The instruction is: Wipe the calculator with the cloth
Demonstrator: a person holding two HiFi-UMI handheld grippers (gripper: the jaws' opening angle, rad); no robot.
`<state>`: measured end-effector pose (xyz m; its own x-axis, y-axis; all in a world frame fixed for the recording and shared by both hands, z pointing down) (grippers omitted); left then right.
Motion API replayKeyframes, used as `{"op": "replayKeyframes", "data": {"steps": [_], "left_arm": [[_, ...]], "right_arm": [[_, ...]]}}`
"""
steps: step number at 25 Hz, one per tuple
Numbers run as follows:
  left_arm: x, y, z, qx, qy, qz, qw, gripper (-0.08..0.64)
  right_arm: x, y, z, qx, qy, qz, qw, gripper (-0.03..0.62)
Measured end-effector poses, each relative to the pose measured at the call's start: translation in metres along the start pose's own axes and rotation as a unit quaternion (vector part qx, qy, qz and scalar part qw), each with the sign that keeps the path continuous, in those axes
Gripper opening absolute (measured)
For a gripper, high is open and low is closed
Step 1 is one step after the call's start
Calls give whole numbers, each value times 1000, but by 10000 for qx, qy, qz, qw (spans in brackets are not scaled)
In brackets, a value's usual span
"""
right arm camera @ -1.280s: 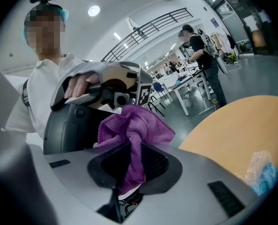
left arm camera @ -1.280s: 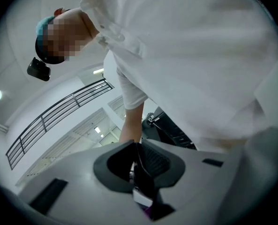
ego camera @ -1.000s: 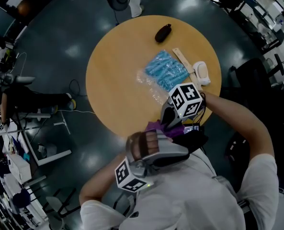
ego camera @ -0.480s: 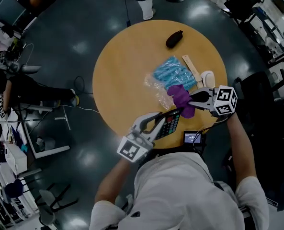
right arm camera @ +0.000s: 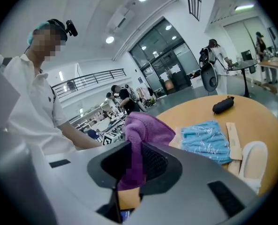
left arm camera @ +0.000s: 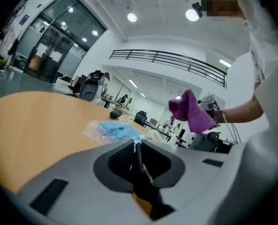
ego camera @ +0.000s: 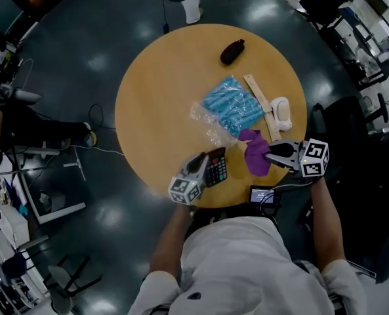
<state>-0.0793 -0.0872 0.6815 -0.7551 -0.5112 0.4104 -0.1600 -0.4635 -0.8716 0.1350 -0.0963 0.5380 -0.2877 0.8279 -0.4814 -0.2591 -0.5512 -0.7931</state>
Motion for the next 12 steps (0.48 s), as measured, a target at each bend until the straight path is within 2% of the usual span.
{"op": "replayKeyframes", "data": {"steps": [5,8,12], "left_arm": [[31,-31,1,39,257,-675,9974,52],[39,-34,-3,63,210,-762,9969,52],[43,-38,-3,214,201,-684,9972,52]], "right_arm": [[14,-1,-1,-265,22,215,9994,71],[19,-1,6,-308,47,316,9990,71],[20,-1,8,-429,66,424,9982,71]]}}
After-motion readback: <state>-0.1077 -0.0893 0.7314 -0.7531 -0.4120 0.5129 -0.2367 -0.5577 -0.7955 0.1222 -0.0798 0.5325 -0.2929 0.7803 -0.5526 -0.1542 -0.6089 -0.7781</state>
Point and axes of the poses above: the fingertips, and each gripper's own axes: z forward along the fingers, x to its left, y out of its top, the point moved 2 cm from there along -z, backward along the fingers, and after that the axes turned 1 degree about x, right-handed, at the moved point
